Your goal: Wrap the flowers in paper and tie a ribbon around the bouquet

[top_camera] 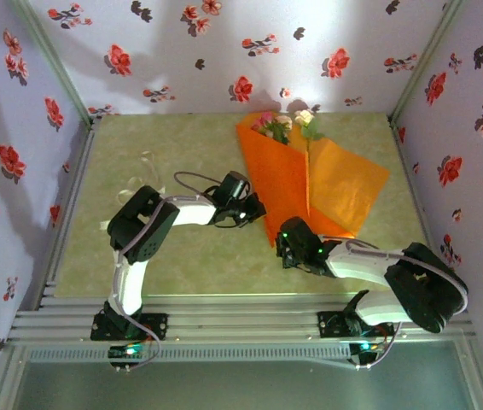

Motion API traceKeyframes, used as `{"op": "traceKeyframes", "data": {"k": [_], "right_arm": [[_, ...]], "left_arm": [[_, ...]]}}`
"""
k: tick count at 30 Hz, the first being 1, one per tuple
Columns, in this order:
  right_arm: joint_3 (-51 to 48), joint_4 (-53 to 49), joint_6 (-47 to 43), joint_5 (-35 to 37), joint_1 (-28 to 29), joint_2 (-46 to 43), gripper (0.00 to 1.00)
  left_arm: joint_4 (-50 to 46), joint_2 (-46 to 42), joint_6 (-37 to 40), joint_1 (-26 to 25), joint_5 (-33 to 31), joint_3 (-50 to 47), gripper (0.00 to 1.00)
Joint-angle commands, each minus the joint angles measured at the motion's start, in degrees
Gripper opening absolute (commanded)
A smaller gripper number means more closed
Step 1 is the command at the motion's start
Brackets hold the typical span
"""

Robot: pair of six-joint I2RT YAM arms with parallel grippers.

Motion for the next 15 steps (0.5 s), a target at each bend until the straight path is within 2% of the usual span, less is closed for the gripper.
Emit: {"op": "traceKeyframes", "data": {"k": [1,2,4,5,6,8,10,11,12,13,15], "right_arm": [[1.49,-5.23,8.35,-0.72,-0.04,-0.56,0.0],[1.44,-5.51,8.26,-0.98,-0.08,-0.54,0.0],[1.33,-5.59,8.16,-1.26,0.0,-0.42,0.0],[1.43,-5.47,8.07,-1.56,-0.11,-0.26,0.0],[1.36,-5.35,8.07,-1.7,-0.06,-0.04,0.0],[1.45,-5.0,8.12,-1.8,0.0,0.1,0.0],[1.38,-4.9,8.15,-1.96,-0.06,0.21,0.0],[1.36,-4.91,8.11,-2.04,-0.07,0.23,0.0],[1.41,-5.07,8.06,-2.11,-0.14,0.2,0.0],[1.41,-5.26,7.98,-2.23,-0.18,0.13,0.0],[1.31,-5.57,7.86,-2.58,-0.22,0.16,0.0]], "left_arm": [[-1.72,1.52,3.45,1.24,-1.25,2.84,0.0],[-1.56,1.53,3.58,1.59,-1.3,3.0,0.0],[-1.42,1.86,3.84,2.21,-1.49,3.45,0.28],[-1.45,2.17,4.13,2.51,-1.62,3.92,0.35],[-1.51,2.8,4.48,2.9,-1.64,4.59,0.36],[-1.46,4.37,4.89,3.71,-1.58,6.3,0.34],[-1.54,6.16,5.18,4.53,-1.62,8.33,0.25],[-1.39,6.92,5.18,5.03,-1.76,9.13,0.16],[-0.99,7.53,5.18,5.53,-1.98,9.72,0.03],[-0.55,7.89,5.14,5.89,-2.31,10.01,0.0],[0.28,8.4,5.03,6.93,-2.62,10.57,0.0]]}}
